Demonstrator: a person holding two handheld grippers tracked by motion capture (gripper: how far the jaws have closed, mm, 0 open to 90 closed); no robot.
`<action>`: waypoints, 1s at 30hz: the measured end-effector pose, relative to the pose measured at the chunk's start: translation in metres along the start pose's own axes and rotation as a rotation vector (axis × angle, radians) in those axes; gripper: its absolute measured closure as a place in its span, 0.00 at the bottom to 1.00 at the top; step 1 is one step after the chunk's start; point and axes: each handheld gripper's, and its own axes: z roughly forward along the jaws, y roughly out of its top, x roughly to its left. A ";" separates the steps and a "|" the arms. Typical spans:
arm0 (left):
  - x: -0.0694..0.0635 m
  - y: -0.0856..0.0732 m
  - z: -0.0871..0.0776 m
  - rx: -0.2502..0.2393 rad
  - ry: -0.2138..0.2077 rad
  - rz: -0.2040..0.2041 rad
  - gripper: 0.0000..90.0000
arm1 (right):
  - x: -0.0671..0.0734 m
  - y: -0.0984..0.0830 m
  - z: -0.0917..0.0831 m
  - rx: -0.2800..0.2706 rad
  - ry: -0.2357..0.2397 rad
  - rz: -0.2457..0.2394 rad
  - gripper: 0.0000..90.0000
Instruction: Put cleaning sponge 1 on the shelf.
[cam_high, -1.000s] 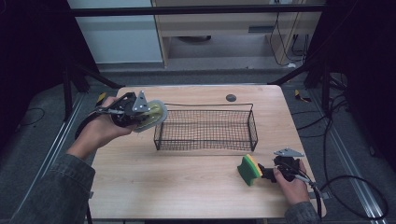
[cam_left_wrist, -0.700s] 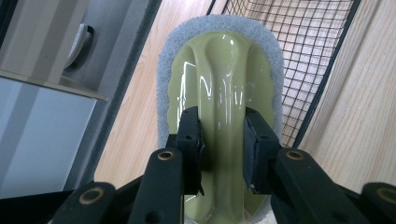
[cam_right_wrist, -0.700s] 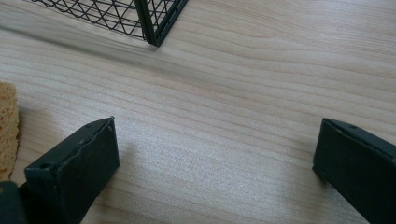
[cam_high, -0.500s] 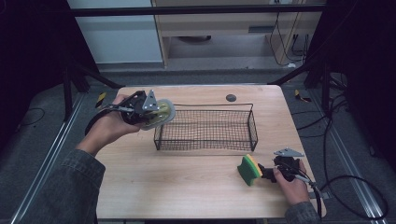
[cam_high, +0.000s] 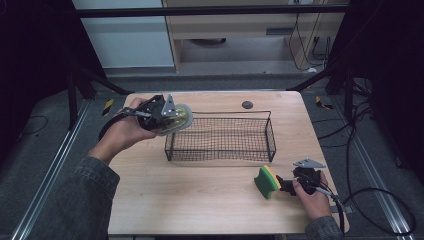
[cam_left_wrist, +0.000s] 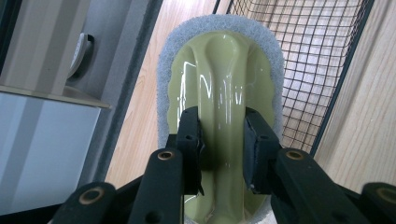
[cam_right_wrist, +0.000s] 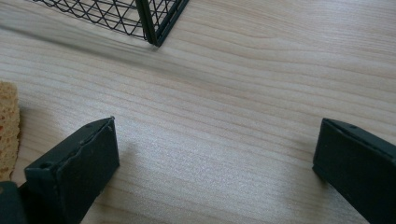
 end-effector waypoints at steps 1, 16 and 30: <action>0.000 0.001 0.001 0.003 -0.002 0.005 0.79 | 0.000 0.000 0.000 0.000 0.000 0.000 0.01; -0.002 0.017 0.013 0.005 -0.007 0.057 0.79 | 0.000 0.000 0.000 0.000 0.001 0.000 0.01; -0.005 0.030 0.026 0.015 -0.018 0.112 0.79 | 0.000 0.000 0.000 0.002 0.002 0.001 0.01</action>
